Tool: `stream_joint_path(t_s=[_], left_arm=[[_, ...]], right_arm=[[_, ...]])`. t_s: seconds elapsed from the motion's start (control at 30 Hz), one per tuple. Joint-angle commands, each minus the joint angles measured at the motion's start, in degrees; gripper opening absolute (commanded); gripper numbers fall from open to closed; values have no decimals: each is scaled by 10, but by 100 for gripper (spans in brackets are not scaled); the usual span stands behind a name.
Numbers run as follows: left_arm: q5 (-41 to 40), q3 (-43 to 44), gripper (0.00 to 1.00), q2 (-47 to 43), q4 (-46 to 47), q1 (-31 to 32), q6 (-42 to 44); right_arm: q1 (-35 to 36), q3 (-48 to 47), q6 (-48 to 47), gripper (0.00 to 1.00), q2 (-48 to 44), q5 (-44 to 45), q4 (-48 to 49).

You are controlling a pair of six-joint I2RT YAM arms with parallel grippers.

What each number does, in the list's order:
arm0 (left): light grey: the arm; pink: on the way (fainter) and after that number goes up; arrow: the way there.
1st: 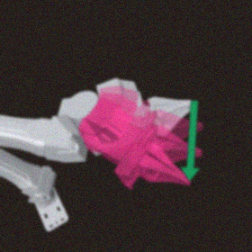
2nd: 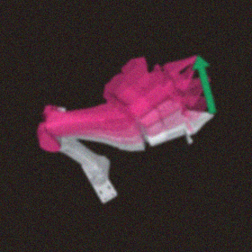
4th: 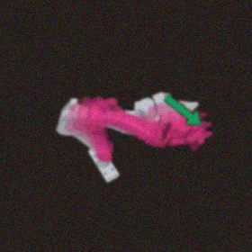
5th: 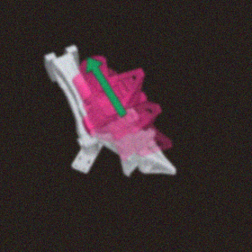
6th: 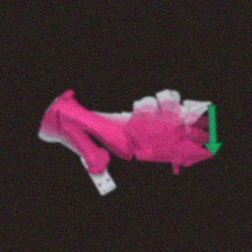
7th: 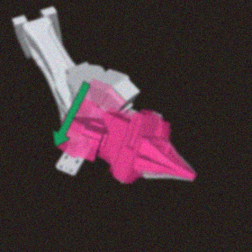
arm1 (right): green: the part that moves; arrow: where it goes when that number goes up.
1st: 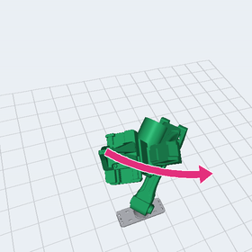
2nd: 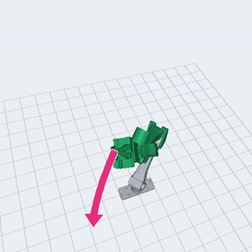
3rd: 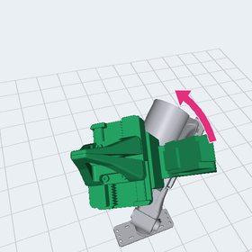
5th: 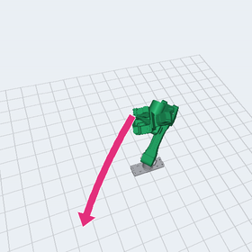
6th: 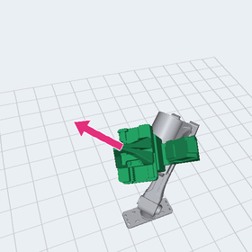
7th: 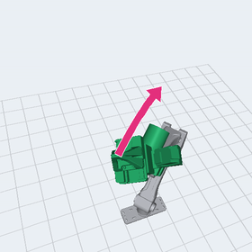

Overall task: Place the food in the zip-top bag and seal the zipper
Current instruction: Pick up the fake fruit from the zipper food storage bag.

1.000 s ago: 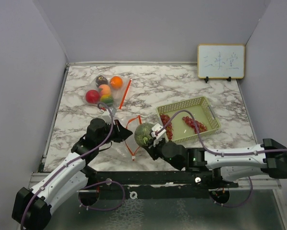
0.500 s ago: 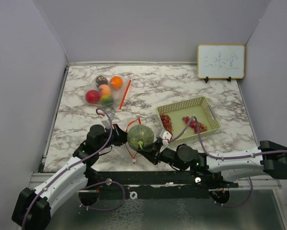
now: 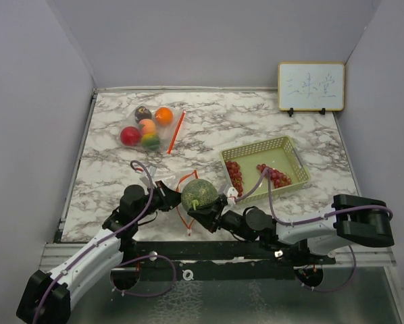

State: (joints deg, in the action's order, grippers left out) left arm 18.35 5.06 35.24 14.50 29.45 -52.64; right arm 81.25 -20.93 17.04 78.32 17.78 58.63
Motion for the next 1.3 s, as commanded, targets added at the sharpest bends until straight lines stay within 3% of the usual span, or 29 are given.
stream_joint_path(t_s=[0.0, 0.43, 0.63, 0.73, 0.93, 1.0, 1.1, 1.27], left_arm=[[-23, -6, 0, -25, 16, -1, -20], [-62, -10, 0, -84, -33, -2, -56], [-99, 55, 0, -79, -157, -2, -6], [-120, 99, 18, -62, -213, -1, 36], [-138, 126, 28, -33, -244, -1, 65], [-133, 125, 27, -27, -239, -1, 66], [-130, 126, 17, -19, -235, -2, 69], [-103, 127, 20, -12, -213, -2, 68]], right_arm=[[-3, -15, 6, 2, 5, 23, 67], [-3, -16, 112, 2, 187, 44, 101], [-3, -25, 126, 2, 171, 69, 20], [-3, -20, 131, 2, 163, 73, 8], [-3, -17, 135, 2, 163, 69, 4], [-3, -19, 135, 2, 165, 67, 3], [-3, -22, 135, 2, 166, 64, -1], [-2, -26, 136, 2, 171, 60, -3]])
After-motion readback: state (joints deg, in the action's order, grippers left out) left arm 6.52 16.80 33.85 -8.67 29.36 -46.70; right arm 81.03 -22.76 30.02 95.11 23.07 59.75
